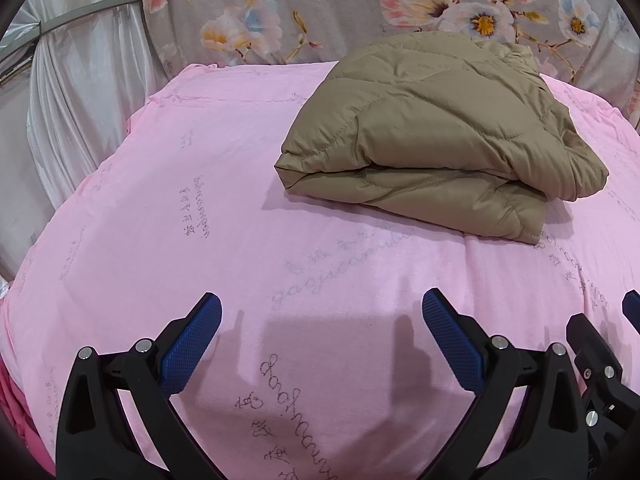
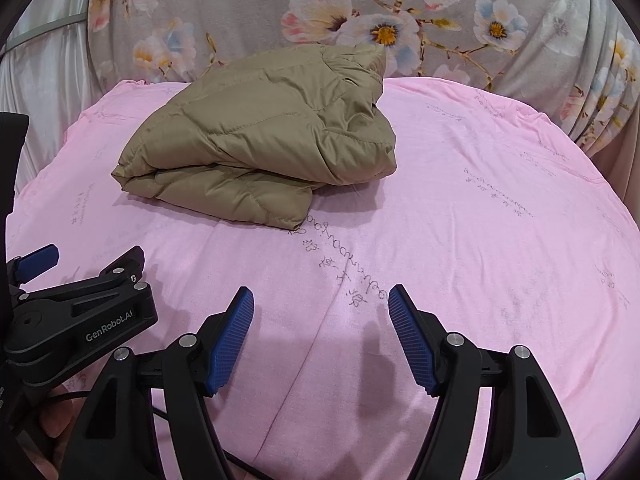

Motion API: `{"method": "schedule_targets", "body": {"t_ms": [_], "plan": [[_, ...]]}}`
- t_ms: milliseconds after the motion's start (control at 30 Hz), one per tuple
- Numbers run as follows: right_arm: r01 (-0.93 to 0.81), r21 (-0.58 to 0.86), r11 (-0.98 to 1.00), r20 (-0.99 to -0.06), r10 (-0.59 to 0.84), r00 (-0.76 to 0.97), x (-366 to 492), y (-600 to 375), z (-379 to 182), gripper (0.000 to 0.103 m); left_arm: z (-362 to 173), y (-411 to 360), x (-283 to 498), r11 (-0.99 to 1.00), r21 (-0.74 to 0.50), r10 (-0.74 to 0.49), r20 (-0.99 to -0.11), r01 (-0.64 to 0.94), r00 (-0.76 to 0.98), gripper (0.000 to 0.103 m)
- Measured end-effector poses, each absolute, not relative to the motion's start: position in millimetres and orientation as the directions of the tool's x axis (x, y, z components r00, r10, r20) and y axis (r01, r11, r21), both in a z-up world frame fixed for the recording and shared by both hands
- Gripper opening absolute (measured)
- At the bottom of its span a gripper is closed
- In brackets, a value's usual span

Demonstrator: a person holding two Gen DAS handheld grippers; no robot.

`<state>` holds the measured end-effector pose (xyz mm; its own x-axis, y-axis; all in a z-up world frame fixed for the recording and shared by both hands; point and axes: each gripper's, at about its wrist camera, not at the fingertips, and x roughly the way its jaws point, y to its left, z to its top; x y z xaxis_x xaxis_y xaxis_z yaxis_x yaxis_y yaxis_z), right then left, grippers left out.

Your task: Fold large clothes

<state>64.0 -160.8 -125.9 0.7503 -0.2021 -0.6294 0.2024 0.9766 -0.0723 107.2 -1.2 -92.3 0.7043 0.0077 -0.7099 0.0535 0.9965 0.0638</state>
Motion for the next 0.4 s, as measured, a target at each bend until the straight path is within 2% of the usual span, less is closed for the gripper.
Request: {"method": "schedule_targets", "body": {"t_ms": [400], "plan": [[0.205,-0.071,0.976,-0.63,-0.203,0.75,63.2,-161.1,-126.8,0.068,-88.5,-6.0,103.2,0.994,0.094,0.029,-0.686,0.049,0.727,0.098]]}}
